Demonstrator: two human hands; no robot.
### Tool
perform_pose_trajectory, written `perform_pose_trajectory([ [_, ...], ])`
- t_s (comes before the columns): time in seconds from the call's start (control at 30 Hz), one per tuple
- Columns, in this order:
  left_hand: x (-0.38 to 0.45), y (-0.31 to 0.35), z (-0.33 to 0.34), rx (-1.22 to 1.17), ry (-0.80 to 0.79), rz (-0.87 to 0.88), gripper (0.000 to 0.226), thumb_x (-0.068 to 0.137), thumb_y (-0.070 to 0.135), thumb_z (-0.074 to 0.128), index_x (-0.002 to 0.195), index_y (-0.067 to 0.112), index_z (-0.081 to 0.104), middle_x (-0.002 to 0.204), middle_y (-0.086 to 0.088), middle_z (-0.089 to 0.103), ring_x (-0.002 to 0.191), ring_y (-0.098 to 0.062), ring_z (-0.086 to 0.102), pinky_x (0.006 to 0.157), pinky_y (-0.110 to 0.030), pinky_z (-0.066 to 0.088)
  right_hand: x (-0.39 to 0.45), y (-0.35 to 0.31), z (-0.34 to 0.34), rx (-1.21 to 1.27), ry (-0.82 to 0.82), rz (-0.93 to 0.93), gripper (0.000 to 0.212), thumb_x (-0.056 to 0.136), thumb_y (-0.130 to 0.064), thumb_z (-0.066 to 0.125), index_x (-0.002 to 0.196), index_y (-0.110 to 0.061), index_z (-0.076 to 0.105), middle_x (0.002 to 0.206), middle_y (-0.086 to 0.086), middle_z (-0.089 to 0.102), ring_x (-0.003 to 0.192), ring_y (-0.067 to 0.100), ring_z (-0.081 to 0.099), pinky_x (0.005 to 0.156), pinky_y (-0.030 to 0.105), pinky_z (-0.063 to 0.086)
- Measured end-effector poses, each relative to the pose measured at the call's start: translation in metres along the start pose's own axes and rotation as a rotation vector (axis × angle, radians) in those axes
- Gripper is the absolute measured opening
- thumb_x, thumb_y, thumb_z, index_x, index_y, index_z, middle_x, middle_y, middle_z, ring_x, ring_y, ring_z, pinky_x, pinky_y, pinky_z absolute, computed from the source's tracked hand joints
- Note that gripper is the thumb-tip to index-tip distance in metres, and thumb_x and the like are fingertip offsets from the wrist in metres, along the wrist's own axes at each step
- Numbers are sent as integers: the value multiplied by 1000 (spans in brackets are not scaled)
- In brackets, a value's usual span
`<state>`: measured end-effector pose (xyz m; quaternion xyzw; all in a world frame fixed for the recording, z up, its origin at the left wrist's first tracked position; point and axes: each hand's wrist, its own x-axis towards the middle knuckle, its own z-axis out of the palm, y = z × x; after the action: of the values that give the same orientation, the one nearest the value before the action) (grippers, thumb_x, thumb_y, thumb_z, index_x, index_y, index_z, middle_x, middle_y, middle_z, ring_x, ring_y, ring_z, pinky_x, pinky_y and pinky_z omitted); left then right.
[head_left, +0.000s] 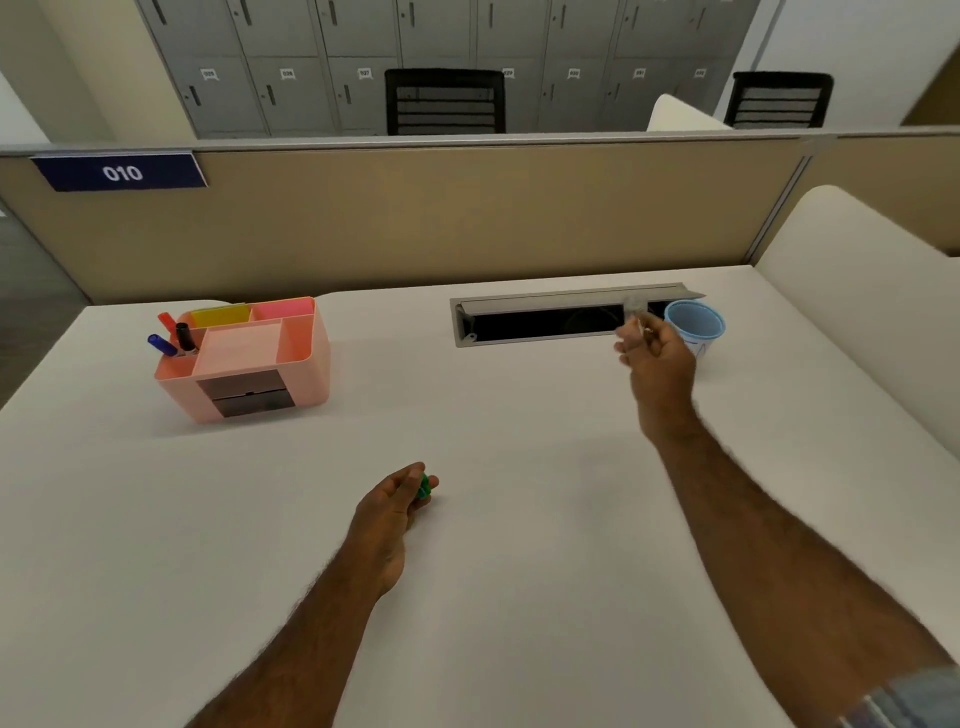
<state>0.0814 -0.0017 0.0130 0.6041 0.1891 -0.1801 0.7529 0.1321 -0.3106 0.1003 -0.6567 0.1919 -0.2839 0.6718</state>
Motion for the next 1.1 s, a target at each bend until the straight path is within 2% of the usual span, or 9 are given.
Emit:
perform_pose_trajectory([
  [0.1,3,0,1,23,-15,7,22,96,26,57,114,18,66,105,-3,72,94,-13,61,77,-25,45,40,2,-26,-100,109,-20,28,93,-14,59,118,-1,60,92,7,68,73,11,60,72,24,53],
  [0.2,7,1,4,29,-15,9,19,96,26,56,111,20,67,106,-3,73,94,-13,61,75,-27,43,73,10,-47,-324,209,-11,30,93,-22,57,115,-2,64,107,20,70,92,29,66,88,42,54],
  [0.33,12,1,7,28,-11,10,20,96,27,56,110,20,67,106,-4,73,92,-13,61,75,-28,42,105,15,-69,-650,270,18,32,93,-22,52,111,1,66,112,22,69,104,38,62,90,40,48],
  [0.5,17,-4,3,41,-19,19,24,97,27,53,117,20,65,112,-5,72,102,-17,62,91,-35,38,125,12,-88,-926,191,86,45,91,-17,57,133,0,50,130,25,59,121,41,53,102,40,42],
  [0.63,18,-9,0,49,-30,36,24,98,27,52,117,20,64,113,-5,71,110,-19,62,96,-34,38,130,10,-93,-1149,108,14,56,89,-10,58,141,-6,37,120,30,61,115,45,55,94,46,47],
  [0.7,20,-10,1,50,-32,47,24,98,25,51,117,19,64,113,-6,71,111,-22,61,97,-35,38,135,8,-94,-1271,48,-44,53,89,-9,57,139,-7,40,118,28,62,113,44,56,92,47,48],
  [0.83,20,-10,4,64,-29,68,28,99,23,49,122,15,63,113,-8,71,111,-23,61,97,-35,39,144,5,-96,-1543,-117,-152,29,89,-10,55,117,-1,58,114,24,64,106,40,58,89,44,50],
  [0.97,14,-13,6,71,-32,72,28,99,22,49,121,14,63,112,-8,71,110,-23,61,93,-34,40,152,-7,-93,-1645,-111,-211,36,91,-14,53,126,-8,56,117,21,61,108,37,55,87,41,48],
  [1.1,16,-12,5,100,-23,70,26,99,22,50,120,15,64,111,-8,72,108,-22,61,92,-34,41,156,-10,-89,-1751,-189,-165,53,90,-21,57,140,-16,42,128,17,57,117,34,51,94,43,44],
])
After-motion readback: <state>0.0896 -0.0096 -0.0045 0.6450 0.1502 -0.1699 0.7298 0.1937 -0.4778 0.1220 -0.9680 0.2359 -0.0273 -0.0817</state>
